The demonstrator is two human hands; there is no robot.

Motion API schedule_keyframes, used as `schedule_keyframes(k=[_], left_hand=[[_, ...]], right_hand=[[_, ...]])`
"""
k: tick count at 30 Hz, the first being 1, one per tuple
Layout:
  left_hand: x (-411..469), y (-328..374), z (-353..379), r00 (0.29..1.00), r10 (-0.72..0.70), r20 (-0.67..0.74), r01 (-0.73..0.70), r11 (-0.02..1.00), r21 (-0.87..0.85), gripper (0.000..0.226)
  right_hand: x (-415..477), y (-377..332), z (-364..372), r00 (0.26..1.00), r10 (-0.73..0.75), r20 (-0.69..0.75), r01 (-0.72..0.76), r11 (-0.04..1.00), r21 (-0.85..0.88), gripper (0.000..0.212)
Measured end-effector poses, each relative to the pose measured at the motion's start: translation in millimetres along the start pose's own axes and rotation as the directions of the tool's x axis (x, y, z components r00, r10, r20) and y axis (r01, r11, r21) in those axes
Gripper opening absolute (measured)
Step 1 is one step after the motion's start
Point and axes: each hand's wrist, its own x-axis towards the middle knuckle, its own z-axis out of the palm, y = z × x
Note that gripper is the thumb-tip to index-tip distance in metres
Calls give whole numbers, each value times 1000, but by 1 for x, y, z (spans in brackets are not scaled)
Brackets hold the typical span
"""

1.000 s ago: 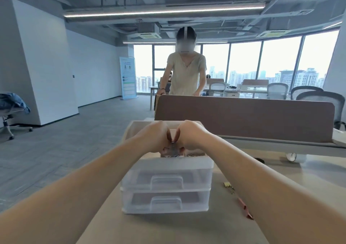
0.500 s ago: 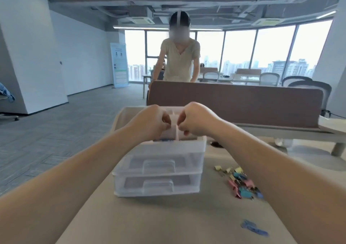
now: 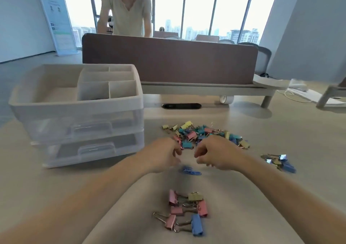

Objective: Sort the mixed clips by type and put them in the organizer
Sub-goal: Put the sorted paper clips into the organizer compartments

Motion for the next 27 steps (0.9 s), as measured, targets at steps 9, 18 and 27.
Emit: schedule_keyframes(k=[9,18,27], left_hand=[[14,-1,33,996,55,72,-54,998,-11,30],[18,-3,39,999,22,23,-19,994,-110,14],[20,4,40,997,-2,77,5,999,-36,20]], right_hand=[[5,10,37,999,9,49,-6,999,-52,19],[13,3,43,997,42,63,-37,997,-70,16],[13,-1,43,993,68,93,-57,992,-114,14]])
